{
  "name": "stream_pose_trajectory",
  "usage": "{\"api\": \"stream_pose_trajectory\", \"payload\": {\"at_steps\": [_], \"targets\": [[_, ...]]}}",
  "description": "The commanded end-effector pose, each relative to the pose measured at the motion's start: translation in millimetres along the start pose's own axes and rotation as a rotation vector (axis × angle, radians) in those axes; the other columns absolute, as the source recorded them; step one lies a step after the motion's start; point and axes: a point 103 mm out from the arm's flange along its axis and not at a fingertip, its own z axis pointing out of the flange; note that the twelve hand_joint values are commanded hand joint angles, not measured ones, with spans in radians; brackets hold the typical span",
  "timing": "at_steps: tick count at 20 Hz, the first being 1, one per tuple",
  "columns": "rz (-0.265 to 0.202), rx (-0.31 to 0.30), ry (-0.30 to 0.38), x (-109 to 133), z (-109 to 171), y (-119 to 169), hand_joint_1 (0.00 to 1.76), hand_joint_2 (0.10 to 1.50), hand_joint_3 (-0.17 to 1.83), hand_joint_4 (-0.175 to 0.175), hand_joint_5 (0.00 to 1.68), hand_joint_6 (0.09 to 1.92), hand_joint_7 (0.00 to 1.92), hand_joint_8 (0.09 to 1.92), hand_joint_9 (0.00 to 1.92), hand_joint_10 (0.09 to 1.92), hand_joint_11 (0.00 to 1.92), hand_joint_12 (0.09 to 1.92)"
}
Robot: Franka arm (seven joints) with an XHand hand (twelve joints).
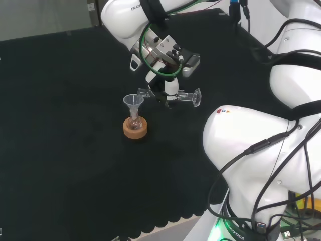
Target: Pour the water from the graduated cylinder into the round-bottom flask.
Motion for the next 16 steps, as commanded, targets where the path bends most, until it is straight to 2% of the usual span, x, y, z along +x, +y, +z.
{"api": "stream_pose_trajectory", "payload": {"at_steps": [1, 6, 16], "targets": [[0.042, 0.089, -0.059, 9.2, -9.1, -1.5, 1.17, 1.06, -0.02, -0.124, 1.13, 0.78, 1.43, 0.18, 1.58, 0.09, 1.48, 0.59], [0.054, 0.115, -0.078, 18.6, -17.5, -1.0, 1.17, 1.06, -0.02, -0.123, 1.13, 0.78, 1.43, 0.18, 1.58, 0.09, 1.49, 0.59], [0.098, 0.147, -0.088, 16.7, -26.0, -7.7, 1.17, 1.07, -0.03, -0.123, 1.13, 0.79, 1.43, 0.17, 1.58, 0.09, 1.49, 0.59]]}}
